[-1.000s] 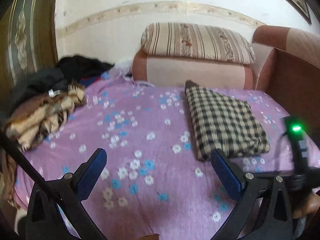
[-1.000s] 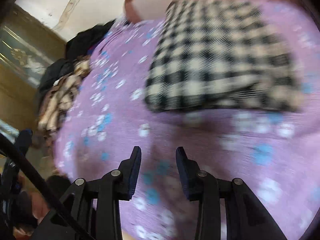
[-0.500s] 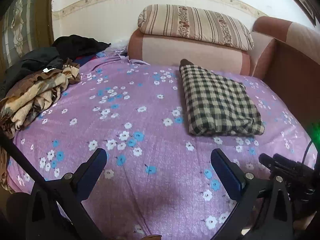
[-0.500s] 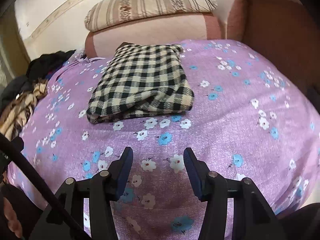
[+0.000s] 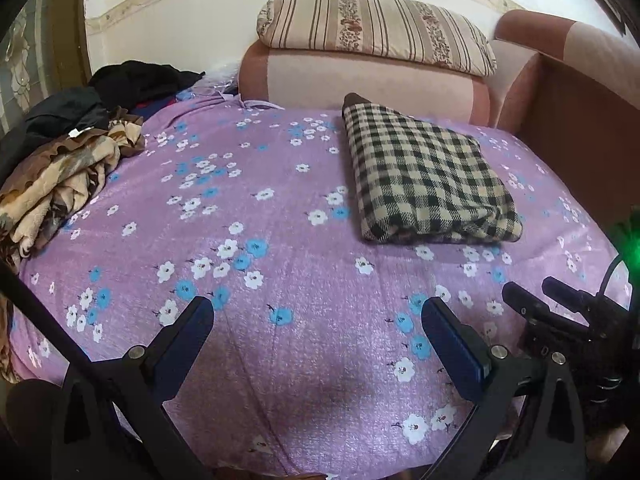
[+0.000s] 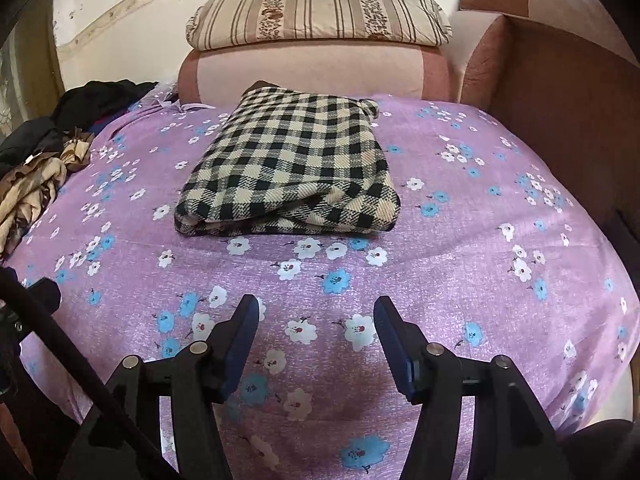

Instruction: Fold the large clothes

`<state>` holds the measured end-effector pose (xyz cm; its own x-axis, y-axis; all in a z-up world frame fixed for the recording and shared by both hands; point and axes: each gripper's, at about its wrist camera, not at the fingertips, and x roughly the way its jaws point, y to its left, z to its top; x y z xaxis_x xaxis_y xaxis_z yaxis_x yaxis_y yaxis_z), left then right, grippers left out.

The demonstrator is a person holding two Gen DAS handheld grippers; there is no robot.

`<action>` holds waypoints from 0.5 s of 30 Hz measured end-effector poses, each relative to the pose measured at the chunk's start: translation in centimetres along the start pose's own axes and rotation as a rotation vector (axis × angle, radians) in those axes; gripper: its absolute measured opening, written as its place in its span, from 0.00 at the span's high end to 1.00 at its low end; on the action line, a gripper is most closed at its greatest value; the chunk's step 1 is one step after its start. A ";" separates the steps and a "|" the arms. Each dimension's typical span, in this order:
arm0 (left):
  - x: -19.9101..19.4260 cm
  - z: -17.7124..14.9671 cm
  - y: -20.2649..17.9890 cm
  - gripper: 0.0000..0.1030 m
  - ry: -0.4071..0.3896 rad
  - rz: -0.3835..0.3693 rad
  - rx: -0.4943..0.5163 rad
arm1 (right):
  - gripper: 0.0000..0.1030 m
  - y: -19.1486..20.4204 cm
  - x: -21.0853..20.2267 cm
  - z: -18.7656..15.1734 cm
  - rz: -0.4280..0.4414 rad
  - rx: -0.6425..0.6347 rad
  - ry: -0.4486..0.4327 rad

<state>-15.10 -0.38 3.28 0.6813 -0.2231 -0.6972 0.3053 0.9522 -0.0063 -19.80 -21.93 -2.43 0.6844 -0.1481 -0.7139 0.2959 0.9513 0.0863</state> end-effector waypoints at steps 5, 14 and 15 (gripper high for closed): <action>0.3 -0.2 -0.1 0.00 0.010 0.000 0.002 | 0.38 0.0 0.2 0.0 -0.009 0.002 0.005; 0.9 -0.4 0.0 0.00 0.036 -0.012 -0.001 | 0.35 0.9 0.1 -0.1 -0.027 -0.044 -0.010; 0.9 -0.5 -0.1 0.00 0.037 -0.012 0.000 | 0.35 0.9 0.1 -0.2 -0.027 -0.043 -0.009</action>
<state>-14.84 -0.53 2.30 0.6528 -0.2262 -0.7229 0.3127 0.9497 -0.0148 -19.57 -21.08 -2.54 0.6825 -0.1759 -0.7094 0.2851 0.9578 0.0368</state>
